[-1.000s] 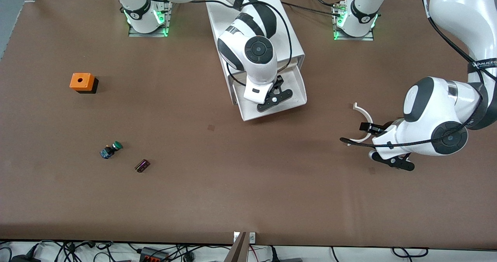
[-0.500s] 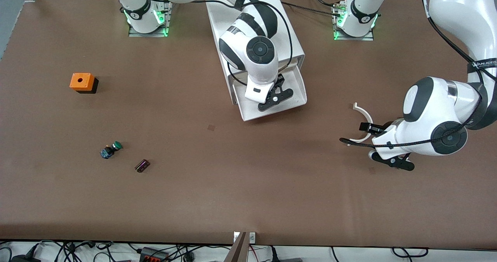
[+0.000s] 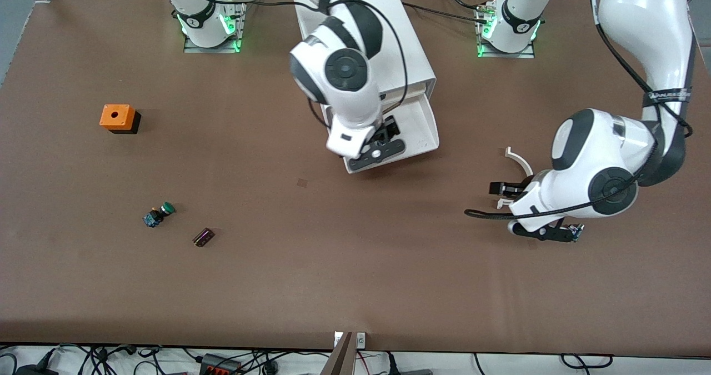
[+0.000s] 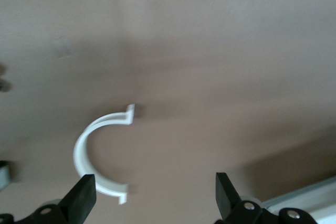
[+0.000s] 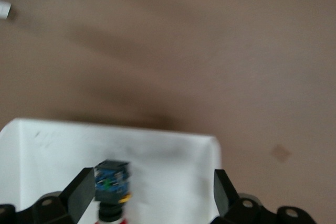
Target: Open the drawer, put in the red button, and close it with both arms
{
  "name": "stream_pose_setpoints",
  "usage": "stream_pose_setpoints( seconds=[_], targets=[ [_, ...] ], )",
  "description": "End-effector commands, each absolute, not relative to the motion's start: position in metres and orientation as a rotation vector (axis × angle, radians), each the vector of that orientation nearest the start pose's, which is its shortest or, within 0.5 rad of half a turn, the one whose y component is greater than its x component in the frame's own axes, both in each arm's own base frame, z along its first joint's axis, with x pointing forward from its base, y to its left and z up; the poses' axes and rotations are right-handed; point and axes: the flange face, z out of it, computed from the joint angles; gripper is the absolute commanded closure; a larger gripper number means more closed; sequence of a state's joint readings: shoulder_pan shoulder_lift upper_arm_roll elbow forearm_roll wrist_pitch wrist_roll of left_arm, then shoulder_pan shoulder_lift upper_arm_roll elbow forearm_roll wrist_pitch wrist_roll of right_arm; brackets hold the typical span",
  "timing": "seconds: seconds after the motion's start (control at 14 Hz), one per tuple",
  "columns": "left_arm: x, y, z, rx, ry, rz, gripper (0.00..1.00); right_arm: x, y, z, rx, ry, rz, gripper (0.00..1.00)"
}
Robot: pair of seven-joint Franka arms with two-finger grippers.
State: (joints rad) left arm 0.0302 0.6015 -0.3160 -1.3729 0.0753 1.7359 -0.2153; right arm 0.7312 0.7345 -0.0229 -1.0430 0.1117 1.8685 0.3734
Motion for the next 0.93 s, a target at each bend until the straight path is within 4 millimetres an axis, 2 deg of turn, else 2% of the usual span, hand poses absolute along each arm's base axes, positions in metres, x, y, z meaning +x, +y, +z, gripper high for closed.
stream_pose_setpoints(
  seconds=[0.0,0.21,0.29,0.43,0.57,0.71,0.86],
  targets=[
    [0.669,-0.182,0.358,-3.209,-0.141,0.308,0.00,0.616,0.442,0.438,-3.013,-0.315,-0.085,0.00],
    [0.652,-0.235,0.338,-3.264,-0.392,0.187,0.00,0.657,0.374,0.446,-3.122,-0.232,-0.176,0.00],
    [0.643,-0.254,0.329,-3.291,-0.422,0.157,0.00,0.671,0.343,0.450,-3.144,-0.166,-0.186,0.00],
    [0.617,-0.297,0.308,-3.324,-0.517,0.102,0.00,0.695,0.284,0.446,-3.170,-0.051,-0.166,0.00],
    [0.593,-0.332,0.293,-3.332,-0.505,0.112,0.00,0.708,0.228,0.442,-3.179,-0.092,-0.056,0.00],
    [0.578,-0.341,0.284,-3.303,-0.521,0.179,0.00,0.717,0.175,0.456,-3.174,-0.120,-0.053,0.00],
    [0.562,-0.356,0.286,-3.297,-0.465,0.255,0.00,0.710,0.142,0.476,-3.167,-0.063,-0.039,0.00]
  ],
)
